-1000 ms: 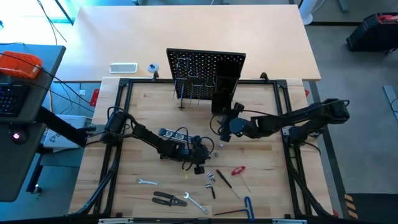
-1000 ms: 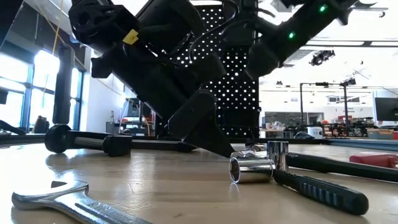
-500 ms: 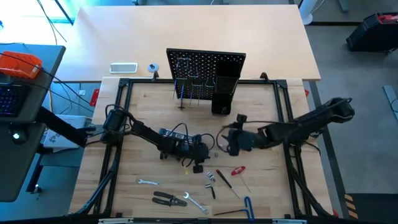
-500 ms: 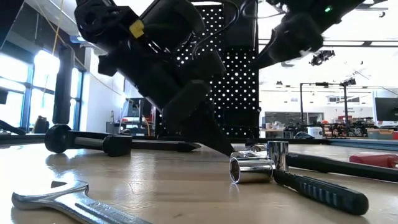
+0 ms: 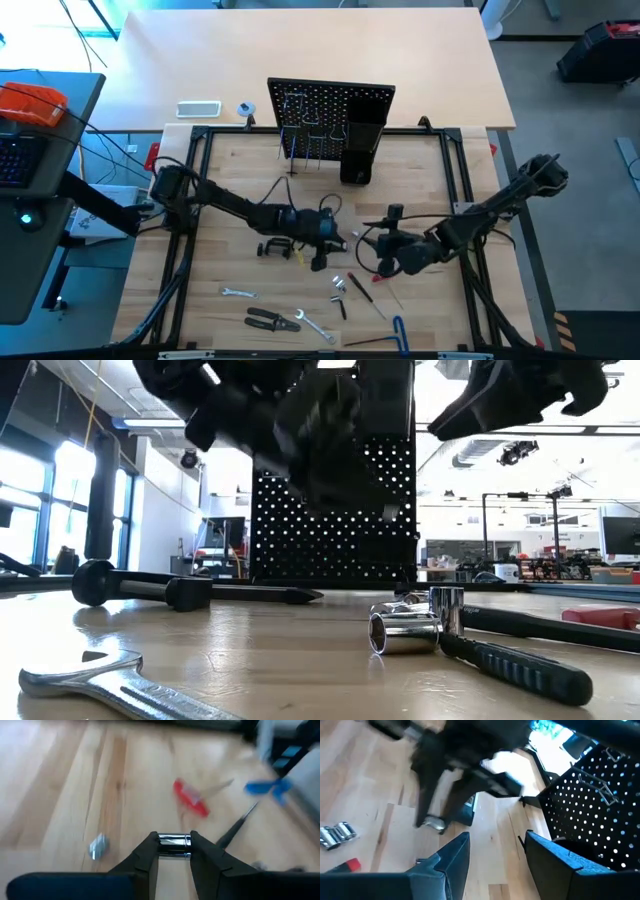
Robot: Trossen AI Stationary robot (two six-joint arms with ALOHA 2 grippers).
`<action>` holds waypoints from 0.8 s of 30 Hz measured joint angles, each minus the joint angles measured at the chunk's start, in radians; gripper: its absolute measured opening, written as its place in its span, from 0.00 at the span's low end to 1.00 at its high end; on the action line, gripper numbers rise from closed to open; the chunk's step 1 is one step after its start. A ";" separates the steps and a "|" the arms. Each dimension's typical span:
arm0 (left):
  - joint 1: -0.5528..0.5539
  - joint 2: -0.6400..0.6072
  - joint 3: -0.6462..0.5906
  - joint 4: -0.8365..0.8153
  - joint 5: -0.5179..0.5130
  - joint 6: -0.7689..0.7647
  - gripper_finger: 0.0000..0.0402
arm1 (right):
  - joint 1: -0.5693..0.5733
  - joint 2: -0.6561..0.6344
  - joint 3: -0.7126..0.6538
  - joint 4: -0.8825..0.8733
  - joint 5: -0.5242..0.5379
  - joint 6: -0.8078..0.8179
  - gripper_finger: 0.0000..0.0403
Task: Hang tools onto peg board
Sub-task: Put the top center socket into the bottom peg board bin
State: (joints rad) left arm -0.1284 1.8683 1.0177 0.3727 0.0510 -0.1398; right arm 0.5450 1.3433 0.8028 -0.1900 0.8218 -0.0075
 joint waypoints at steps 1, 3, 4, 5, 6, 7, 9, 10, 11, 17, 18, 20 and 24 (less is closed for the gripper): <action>0.010 -0.015 -0.006 0.017 0.023 -0.006 0.19 | 0.006 0.004 0.000 0.013 0.005 -0.004 0.46; 0.031 -0.042 -0.012 0.054 0.067 -0.024 0.19 | 0.020 0.019 0.000 0.048 0.018 -0.056 0.46; 0.042 -0.053 -0.017 0.070 0.092 -0.035 0.19 | 0.028 0.029 0.000 0.077 0.032 -0.093 0.46; 0.053 -0.063 -0.021 0.094 0.121 -0.047 0.19 | 0.036 0.041 0.000 0.115 0.048 -0.139 0.46; 0.064 -0.071 -0.024 0.108 0.154 -0.065 0.19 | 0.042 0.053 0.000 0.159 0.064 -0.191 0.46; 0.076 -0.074 -0.025 0.118 0.191 -0.083 0.19 | 0.048 0.066 0.000 0.197 0.079 -0.244 0.46; 0.098 -0.074 -0.025 0.151 0.279 -0.124 0.19 | 0.056 0.087 0.000 0.253 0.091 -0.343 0.46; 0.107 -0.074 -0.025 0.165 0.320 -0.145 0.19 | 0.057 0.094 0.000 0.273 0.092 -0.381 0.46; 0.113 -0.074 -0.025 0.181 0.352 -0.163 0.19 | 0.057 0.100 0.000 0.286 0.094 -0.401 0.46; 0.132 -0.074 -0.025 0.227 0.438 -0.215 0.19 | 0.048 0.110 0.000 0.287 0.097 -0.403 0.46; 0.134 -0.074 -0.025 0.230 0.439 -0.215 0.19 | 0.045 0.110 0.000 0.293 0.096 -0.403 0.46; 0.136 -0.074 -0.025 0.230 0.440 -0.215 0.19 | 0.040 0.110 0.000 0.313 0.095 -0.400 0.46; 0.137 -0.074 -0.025 0.236 0.441 -0.215 0.19 | 0.020 0.110 0.000 0.348 0.067 -0.405 0.46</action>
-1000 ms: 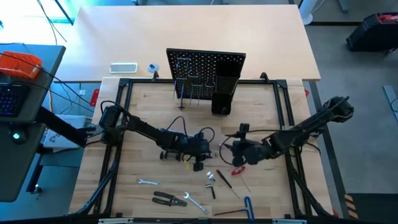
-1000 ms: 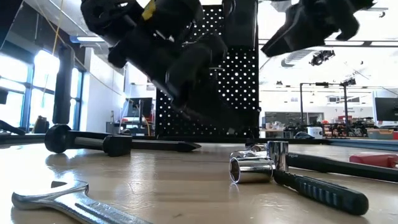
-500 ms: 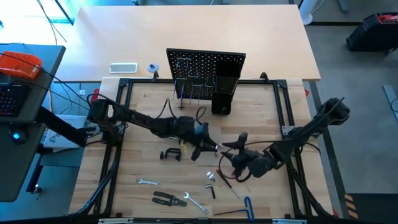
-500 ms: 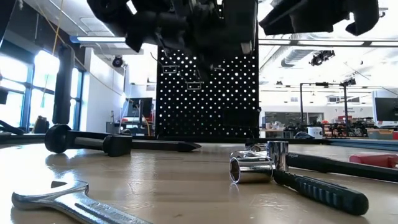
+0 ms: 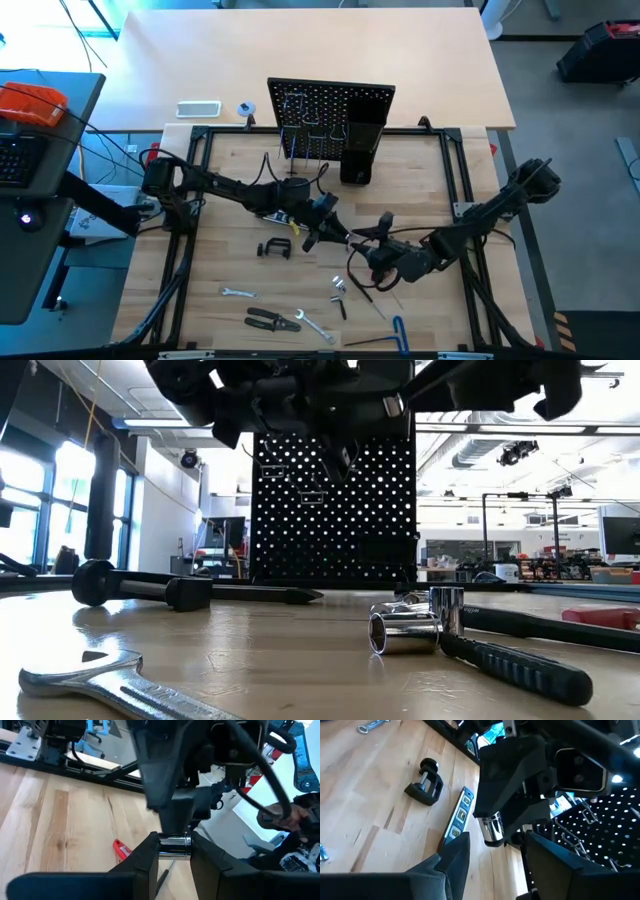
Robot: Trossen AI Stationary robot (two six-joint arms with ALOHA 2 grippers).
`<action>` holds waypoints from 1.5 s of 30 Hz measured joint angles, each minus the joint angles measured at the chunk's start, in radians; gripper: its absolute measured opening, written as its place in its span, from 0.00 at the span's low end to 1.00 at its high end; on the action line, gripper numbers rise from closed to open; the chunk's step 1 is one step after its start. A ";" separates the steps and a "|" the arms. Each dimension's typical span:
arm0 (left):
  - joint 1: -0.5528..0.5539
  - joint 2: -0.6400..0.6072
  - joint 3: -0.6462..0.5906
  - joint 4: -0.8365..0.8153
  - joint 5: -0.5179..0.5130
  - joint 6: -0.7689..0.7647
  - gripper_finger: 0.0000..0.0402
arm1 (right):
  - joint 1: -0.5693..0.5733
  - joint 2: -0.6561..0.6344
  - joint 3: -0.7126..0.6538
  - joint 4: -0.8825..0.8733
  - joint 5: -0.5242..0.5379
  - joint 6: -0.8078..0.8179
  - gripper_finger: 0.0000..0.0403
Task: Hang tools onto peg board
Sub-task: Put the top center socket into the bottom peg board bin
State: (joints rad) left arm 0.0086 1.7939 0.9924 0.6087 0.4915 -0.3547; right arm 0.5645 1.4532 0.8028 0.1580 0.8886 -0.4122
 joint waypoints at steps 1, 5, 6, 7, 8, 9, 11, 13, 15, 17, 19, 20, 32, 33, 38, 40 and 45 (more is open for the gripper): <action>0.000 0.000 0.000 0.000 0.000 0.000 0.19 | -0.006 0.000 0.000 0.007 -0.007 0.000 0.46; 0.000 0.000 0.000 0.002 0.001 -0.001 0.19 | -0.030 0.003 0.000 0.046 -0.068 -0.016 0.46; 0.000 0.000 0.000 0.004 0.001 -0.001 0.19 | -0.036 0.007 0.000 0.064 -0.081 -0.021 0.46; 0.000 0.000 0.000 0.004 0.001 -0.001 0.19 | -0.038 0.013 0.000 0.074 -0.087 -0.031 0.46; 0.000 0.000 0.000 0.003 0.002 -0.001 0.19 | -0.041 0.020 0.000 0.083 -0.089 -0.036 0.45; 0.000 0.000 0.000 0.003 0.004 -0.001 0.19 | -0.042 0.029 0.000 0.091 -0.094 -0.041 0.45; 0.000 0.000 0.000 0.003 0.009 -0.002 0.19 | -0.045 0.044 0.000 0.096 -0.095 -0.049 0.44; 0.000 0.000 0.000 -0.004 0.011 -0.003 0.19 | -0.048 0.059 0.000 0.102 -0.092 -0.048 0.41; 0.000 0.001 0.000 -0.008 0.013 -0.007 0.19 | -0.047 0.071 0.000 0.109 -0.076 -0.045 0.38; 0.000 0.001 0.000 -0.009 0.013 -0.007 0.19 | -0.047 0.079 0.001 0.119 -0.049 -0.045 0.33; 0.000 0.001 0.000 -0.007 0.013 -0.007 0.19 | -0.047 0.083 0.001 0.128 -0.036 -0.052 0.29; 0.000 0.001 0.000 -0.007 0.015 -0.007 0.19 | -0.047 0.083 0.001 0.132 -0.034 -0.062 0.26; 0.001 0.001 0.000 -0.003 0.031 -0.011 0.19 | -0.052 0.084 0.001 0.147 -0.027 -0.101 0.17; 0.001 0.001 0.000 -0.003 0.034 -0.011 0.19 | -0.052 0.085 0.001 0.150 -0.027 -0.100 0.16; 0.001 0.001 0.000 0.001 0.036 -0.015 0.24 | -0.052 0.085 0.001 0.158 -0.019 -0.083 0.16; 0.006 0.001 0.000 0.006 0.035 -0.013 0.28 | -0.052 0.085 0.001 0.164 -0.004 -0.076 0.16; 0.013 0.001 0.001 0.009 0.045 -0.014 0.35 | -0.043 0.085 0.001 0.165 0.027 -0.077 0.16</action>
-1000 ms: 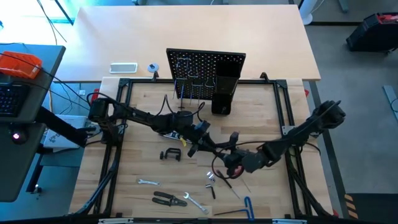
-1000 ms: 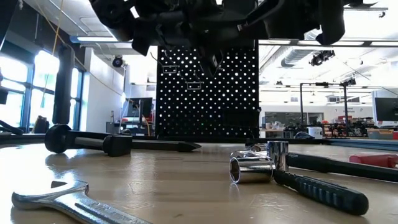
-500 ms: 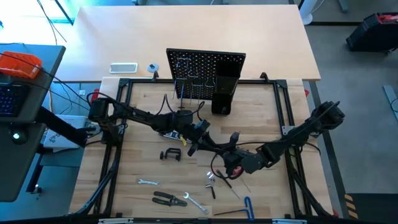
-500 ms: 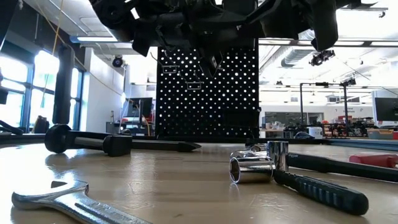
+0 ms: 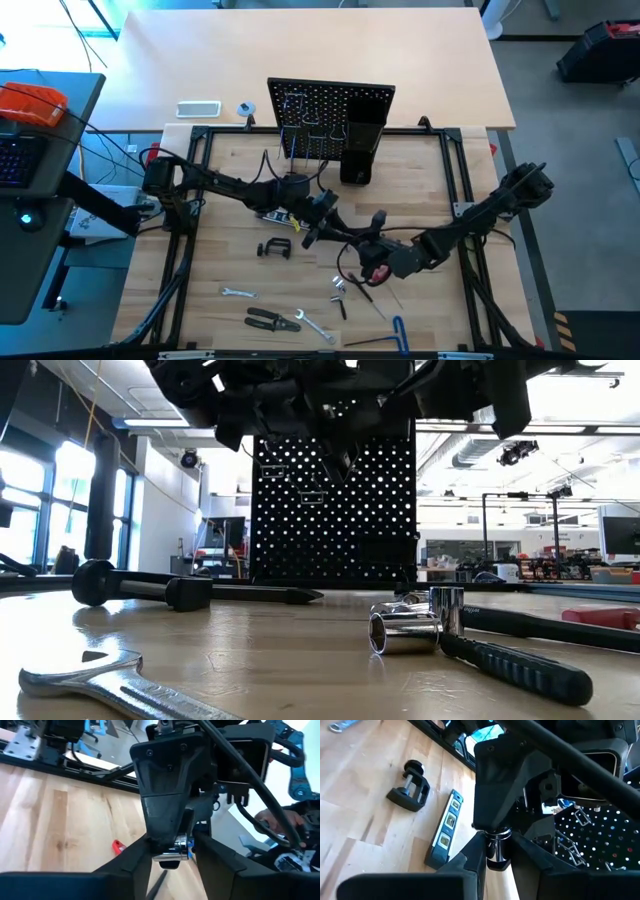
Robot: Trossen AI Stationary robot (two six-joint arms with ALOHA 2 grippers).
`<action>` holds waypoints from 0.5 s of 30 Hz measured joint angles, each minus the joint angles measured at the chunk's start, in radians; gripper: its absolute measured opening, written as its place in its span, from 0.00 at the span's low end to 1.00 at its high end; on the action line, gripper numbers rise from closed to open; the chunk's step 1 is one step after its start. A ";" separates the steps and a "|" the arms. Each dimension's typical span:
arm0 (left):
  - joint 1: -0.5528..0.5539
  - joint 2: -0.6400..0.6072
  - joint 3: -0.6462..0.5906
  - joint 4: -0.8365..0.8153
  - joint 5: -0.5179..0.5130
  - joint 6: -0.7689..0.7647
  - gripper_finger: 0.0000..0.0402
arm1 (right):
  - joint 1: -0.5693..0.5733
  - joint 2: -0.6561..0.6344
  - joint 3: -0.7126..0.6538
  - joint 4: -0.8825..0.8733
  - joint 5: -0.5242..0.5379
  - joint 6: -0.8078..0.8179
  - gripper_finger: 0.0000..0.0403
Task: Hang tools onto peg board
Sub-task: Put the top center socket into the bottom peg board bin
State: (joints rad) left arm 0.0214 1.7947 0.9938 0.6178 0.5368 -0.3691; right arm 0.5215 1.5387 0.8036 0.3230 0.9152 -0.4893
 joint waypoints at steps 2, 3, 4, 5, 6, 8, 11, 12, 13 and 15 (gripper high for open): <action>-0.001 0.000 0.000 0.000 0.003 0.000 0.37 | 0.002 0.000 0.000 0.000 0.002 -0.001 0.16; 0.000 0.000 0.000 0.000 0.003 0.000 0.38 | 0.002 0.000 0.000 0.000 0.009 -0.001 0.16; 0.002 0.000 0.000 0.001 0.005 0.000 0.38 | 0.002 0.000 0.000 -0.001 0.016 -0.002 0.16; 0.002 0.000 0.001 0.000 0.005 0.000 0.39 | 0.003 0.000 0.000 -0.001 0.020 -0.001 0.16; 0.003 -0.001 0.001 -0.003 0.005 0.000 0.39 | 0.005 0.000 0.000 -0.001 0.023 -0.001 0.16; 0.006 -0.001 0.001 -0.008 0.009 0.004 0.40 | 0.007 0.000 0.000 -0.003 0.038 -0.005 0.16; 0.013 -0.001 0.001 -0.017 0.015 0.004 0.41 | 0.008 0.000 0.000 -0.004 0.062 -0.005 0.16; 0.016 -0.001 0.002 -0.023 0.015 0.008 0.41 | 0.009 0.000 0.000 -0.005 0.070 -0.005 0.16; 0.019 -0.001 0.001 -0.033 0.017 0.012 0.41 | 0.010 0.000 0.000 -0.005 0.079 -0.004 0.16; 0.026 -0.001 0.001 -0.053 0.022 0.016 0.41 | 0.011 0.000 0.000 -0.006 0.102 -0.001 0.16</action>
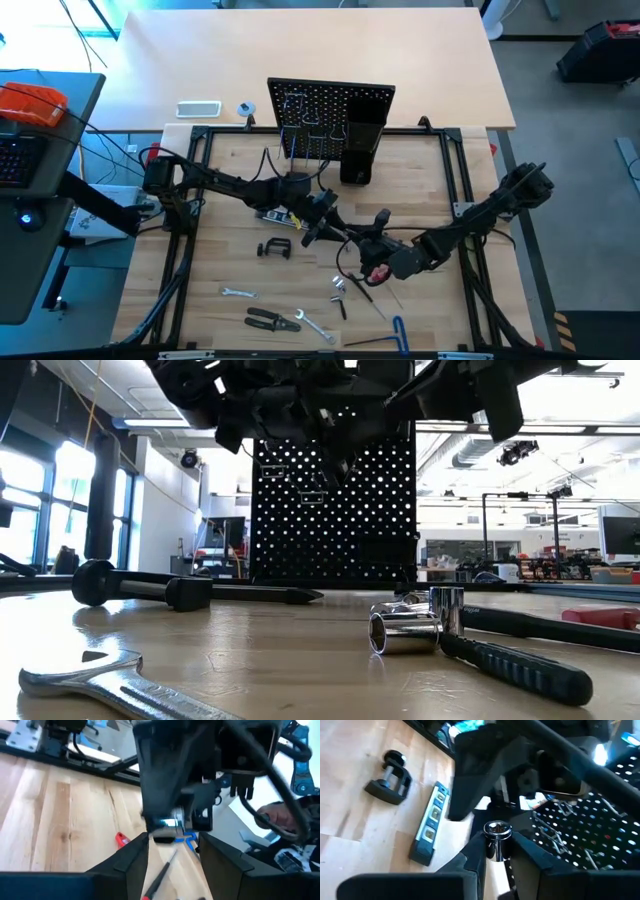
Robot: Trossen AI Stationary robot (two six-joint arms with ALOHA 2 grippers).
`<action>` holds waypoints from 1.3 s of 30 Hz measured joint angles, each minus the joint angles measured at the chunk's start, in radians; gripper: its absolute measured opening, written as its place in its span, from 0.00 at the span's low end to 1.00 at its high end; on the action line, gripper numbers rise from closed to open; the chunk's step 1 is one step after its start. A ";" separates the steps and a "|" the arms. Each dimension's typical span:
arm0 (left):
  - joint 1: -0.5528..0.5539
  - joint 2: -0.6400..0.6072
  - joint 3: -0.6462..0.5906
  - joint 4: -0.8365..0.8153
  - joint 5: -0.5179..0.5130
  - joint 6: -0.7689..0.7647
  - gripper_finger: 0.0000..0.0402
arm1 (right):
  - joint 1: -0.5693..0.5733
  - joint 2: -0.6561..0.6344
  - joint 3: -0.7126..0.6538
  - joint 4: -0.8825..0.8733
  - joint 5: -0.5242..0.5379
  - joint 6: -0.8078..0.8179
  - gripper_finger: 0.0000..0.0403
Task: Hang tools onto peg board
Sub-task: Put the top center socket into the bottom peg board bin
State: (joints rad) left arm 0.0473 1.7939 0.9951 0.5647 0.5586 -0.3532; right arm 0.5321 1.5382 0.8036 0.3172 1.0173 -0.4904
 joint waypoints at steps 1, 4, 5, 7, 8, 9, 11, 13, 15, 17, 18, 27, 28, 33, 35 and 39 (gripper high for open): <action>0.004 0.000 0.000 -0.004 0.009 0.000 0.41 | 0.004 -0.002 0.000 -0.006 0.004 0.000 0.16; 0.015 0.000 0.000 -0.006 0.039 -0.001 0.41 | 0.007 -0.007 0.000 -0.007 0.008 0.008 0.16; 0.019 0.000 0.000 -0.013 0.040 -0.001 0.41 | 0.009 -0.008 0.000 -0.012 0.012 0.016 0.16; 0.024 -0.003 0.000 -0.029 0.039 0.006 0.41 | 0.011 -0.012 0.000 -0.025 0.020 0.026 0.16; 0.025 -0.007 0.000 -0.045 0.037 0.022 0.41 | 0.012 -0.013 0.000 -0.033 0.024 0.038 0.16; 0.025 -0.010 0.000 -0.055 0.029 0.041 0.41 | 0.012 -0.014 0.000 -0.044 0.027 0.048 0.16; 0.026 -0.018 0.000 -0.098 0.003 0.072 0.41 | 0.011 -0.020 0.000 -0.076 0.030 0.073 0.16; 0.027 -0.026 -0.001 -0.148 -0.034 0.110 0.41 | 0.011 -0.028 0.000 -0.099 0.034 0.111 0.16; 0.027 -0.042 -0.001 -0.200 -0.073 0.144 0.41 | 0.007 -0.037 0.000 -0.135 0.043 0.144 0.16; 0.027 -0.059 -0.001 -0.243 -0.107 0.174 0.41 | -0.003 -0.050 0.000 -0.171 0.052 0.179 0.15; 0.027 -0.067 -0.001 -0.265 -0.127 0.187 0.41 | -0.009 -0.059 0.000 -0.190 0.057 0.200 0.15; -0.005 -0.141 -0.002 -0.500 -0.308 0.309 0.41 | -0.120 -0.107 0.000 -0.367 -0.013 0.413 0.15; -0.009 -0.146 -0.002 -0.539 -0.324 0.316 0.41 | -0.135 -0.107 -0.001 -0.379 -0.030 0.430 0.15; -0.037 -0.159 -0.002 -0.660 -0.406 0.329 0.41 | -0.211 -0.107 -0.001 -0.410 -0.082 0.479 0.15; -0.052 -0.159 -0.002 -0.693 -0.433 0.332 0.41 | -0.241 -0.107 -0.001 -0.413 -0.089 0.480 0.15; -0.084 -0.159 -0.002 -0.722 -0.487 0.332 0.41 | -0.317 -0.107 -0.001 -0.423 -0.154 0.490 0.15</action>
State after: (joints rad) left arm -0.0365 1.6352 0.9936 -0.1571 0.0720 -0.0211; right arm 0.2149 1.4311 0.8028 -0.1055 0.8632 0.0001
